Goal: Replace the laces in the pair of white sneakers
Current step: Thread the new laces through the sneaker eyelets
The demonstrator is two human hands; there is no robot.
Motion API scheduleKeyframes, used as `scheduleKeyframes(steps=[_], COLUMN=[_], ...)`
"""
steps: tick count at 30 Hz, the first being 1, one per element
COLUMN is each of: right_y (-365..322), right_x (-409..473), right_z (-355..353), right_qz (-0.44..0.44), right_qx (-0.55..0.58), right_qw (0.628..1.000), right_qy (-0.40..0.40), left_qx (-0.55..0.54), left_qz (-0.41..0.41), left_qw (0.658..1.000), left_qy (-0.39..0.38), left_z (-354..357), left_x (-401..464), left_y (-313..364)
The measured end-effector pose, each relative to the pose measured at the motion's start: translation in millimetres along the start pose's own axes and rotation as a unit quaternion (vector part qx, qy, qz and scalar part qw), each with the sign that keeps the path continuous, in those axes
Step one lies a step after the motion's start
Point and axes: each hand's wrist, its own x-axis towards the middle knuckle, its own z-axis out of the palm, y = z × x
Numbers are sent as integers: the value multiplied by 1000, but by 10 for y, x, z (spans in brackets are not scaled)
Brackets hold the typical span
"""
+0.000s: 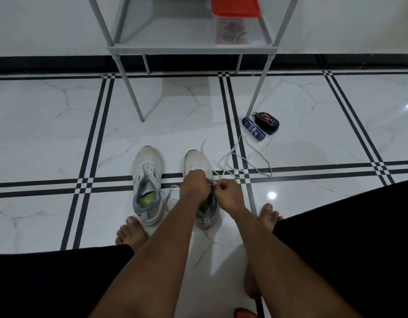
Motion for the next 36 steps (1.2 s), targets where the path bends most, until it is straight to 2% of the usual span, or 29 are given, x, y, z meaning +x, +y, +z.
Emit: scheduleKeyframes(steps=[4, 8, 11, 13, 15, 17, 21, 24, 27, 29, 31, 36], right_y=[-39, -103, -112, -122, -115, -99, -80, -116, -145, -206, -240, -173], right_x=[-18, -42, -29, -33, -36, -34, -7, -13, 7, 35, 64, 97], right_z=[-33, -38, -38, -49, -48, -40, -30, -37, -43, -69, -63, 65], right_qz=[-58, -86, -88, -86, -72, -51, -16, -31, -47, -36, 2, 39], right_qx=[-50, -78, -87, -80, -63, -42, -9, -26, -52, -58, -24, 54], right_qw=[997, 993, 992, 993, 995, 998, 1000, 999, 997, 996, 998, 997], right_qy=[3, 2, -3, -8, -12, -13, -23, -27, -41, -58, -66, -39], left_qx=[17, -24, -63, -126, -184, -199, -192, -204, -199, -149, -90, -80], left_qz=[7, -11, -25, -51, -64, -57, -55, -58, 6, 29, 37, 20], left_qw=[999, 998, 997, 990, 980, 978, 979, 974, 975, 983, 988, 990], left_qy=[32, 56, 46, 37, 42, 32, 23, 80, 101, 106, 123, 115], left_z=[-12, 41, 83, 104, 111, 102, 99, 119, 141, 135, 142, 139], left_x=[0, -36, -43, -24, -26, -36, -7, -58, -111, -117, -104, -125], left_y=[-22, -41, -88, -172, -244, -260, -261, -225, -207, -216, -242, -292])
